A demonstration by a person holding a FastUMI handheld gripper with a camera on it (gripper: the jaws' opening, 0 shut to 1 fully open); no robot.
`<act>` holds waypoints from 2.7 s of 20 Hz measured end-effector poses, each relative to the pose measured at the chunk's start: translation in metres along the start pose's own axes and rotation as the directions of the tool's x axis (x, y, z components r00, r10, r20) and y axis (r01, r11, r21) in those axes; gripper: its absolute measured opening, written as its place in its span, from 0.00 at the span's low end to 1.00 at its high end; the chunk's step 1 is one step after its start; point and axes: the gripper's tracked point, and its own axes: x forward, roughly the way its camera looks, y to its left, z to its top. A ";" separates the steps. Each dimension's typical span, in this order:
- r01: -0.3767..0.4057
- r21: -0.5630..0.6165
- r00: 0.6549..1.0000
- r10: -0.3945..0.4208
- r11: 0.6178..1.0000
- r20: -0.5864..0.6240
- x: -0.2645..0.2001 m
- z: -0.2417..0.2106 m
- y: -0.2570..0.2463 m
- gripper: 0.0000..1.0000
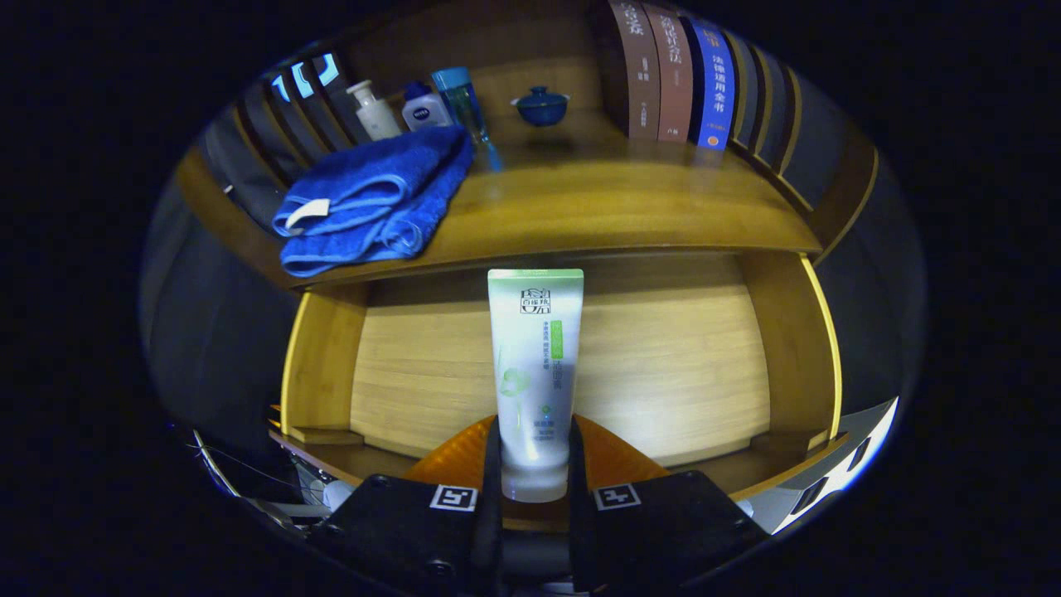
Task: Pull open the drawer, take out the items inside it, and place them on the countertop above the cabinet.
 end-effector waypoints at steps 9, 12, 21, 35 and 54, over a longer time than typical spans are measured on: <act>0.017 -0.040 0.985 -0.010 0.999 0.175 0.004 0.133 0.010 0.36; 0.030 -0.035 0.986 -0.024 0.999 0.168 0.033 0.166 0.010 0.36; 0.082 -0.005 0.994 -0.081 0.997 0.078 0.090 0.184 -0.013 0.42; 0.054 -0.029 0.932 -0.040 0.998 0.361 -0.015 0.171 0.004 0.99; -0.057 0.002 0.740 0.041 0.998 0.671 -0.098 -0.053 0.019 0.99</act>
